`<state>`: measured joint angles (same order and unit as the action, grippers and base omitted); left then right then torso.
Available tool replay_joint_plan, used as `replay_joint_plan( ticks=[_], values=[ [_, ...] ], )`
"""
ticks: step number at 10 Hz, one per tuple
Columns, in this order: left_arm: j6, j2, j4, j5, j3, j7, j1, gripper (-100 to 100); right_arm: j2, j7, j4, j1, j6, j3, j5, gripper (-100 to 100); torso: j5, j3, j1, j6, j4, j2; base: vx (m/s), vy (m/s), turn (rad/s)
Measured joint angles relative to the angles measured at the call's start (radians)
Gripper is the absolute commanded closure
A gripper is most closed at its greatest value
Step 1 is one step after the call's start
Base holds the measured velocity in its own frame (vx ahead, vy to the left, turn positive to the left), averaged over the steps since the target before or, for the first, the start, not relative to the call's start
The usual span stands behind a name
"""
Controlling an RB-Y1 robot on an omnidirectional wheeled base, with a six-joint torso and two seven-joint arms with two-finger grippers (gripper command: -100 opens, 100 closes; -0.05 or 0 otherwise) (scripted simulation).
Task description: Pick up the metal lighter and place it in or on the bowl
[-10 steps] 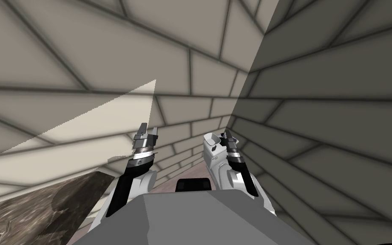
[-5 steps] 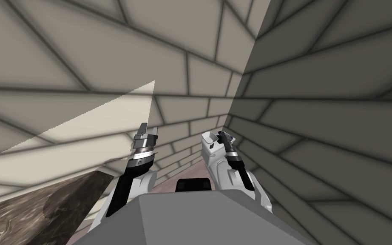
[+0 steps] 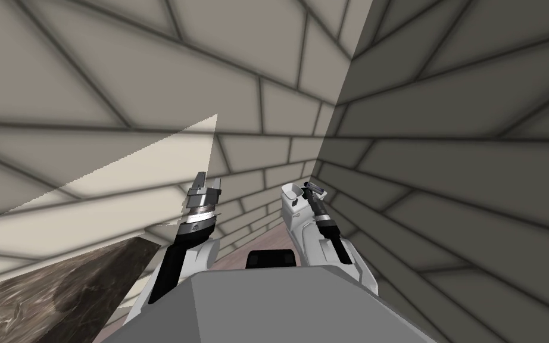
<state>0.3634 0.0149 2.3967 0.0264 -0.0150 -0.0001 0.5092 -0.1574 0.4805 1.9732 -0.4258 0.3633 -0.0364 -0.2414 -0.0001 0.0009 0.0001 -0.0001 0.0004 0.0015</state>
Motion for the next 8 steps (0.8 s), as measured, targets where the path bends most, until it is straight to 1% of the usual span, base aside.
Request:
replay_joint_plan(
  ticks=[1,2,4,6,7,8],
  values=[
    [0.0,0.0,0.0,0.0,0.0,0.0,0.0,0,-0.004,0.026,-0.036,0.012,0.003,-0.005,-0.023,-100,0.0,0.0,0.0,0.0,0.0,0.0,-0.015,0.008,0.002],
    [0.0,0.0,0.0,0.0,0.0,0.0,0.0,0,-0.01,0.051,-0.049,0.006,0.003,-0.007,-0.046,-100,0.0,0.0,0.001,0.0,0.0,0.0,-0.012,0.009,0.003],
    [0.0,0.0,0.0,0.0,0.0,0.0,0.0,0,-0.019,0.104,-0.089,0.008,0.002,-0.009,-0.094,-100,0.0,-0.001,0.001,0.0,0.0,-0.001,-0.004,0.014,0.019],
    [0.0,0.0,0.0,0.0,0.0,0.0,0.0,0,-0.038,0.152,-0.142,0.023,0.003,-0.015,-0.139,-100,0.0,-0.001,0.001,0.0,0.0,-0.002,0.007,0.021,0.029],
    [0.0,0.0,0.0,0.0,0.0,0.0,0.0,0,-0.043,0.178,-0.164,0.021,0.008,-0.015,-0.162,-100,0.0,-0.001,0.002,0.0,0.0,-0.002,0.017,0.023,0.034],
    [0.0,0.0,0.0,0.0,0.0,0.0,0.0,0,-0.055,0.201,-0.196,0.032,0.014,-0.019,-0.183,-100,0.0,-0.002,0.002,0.0,-0.001,-0.003,0.02,0.026,0.051]
  ],
)
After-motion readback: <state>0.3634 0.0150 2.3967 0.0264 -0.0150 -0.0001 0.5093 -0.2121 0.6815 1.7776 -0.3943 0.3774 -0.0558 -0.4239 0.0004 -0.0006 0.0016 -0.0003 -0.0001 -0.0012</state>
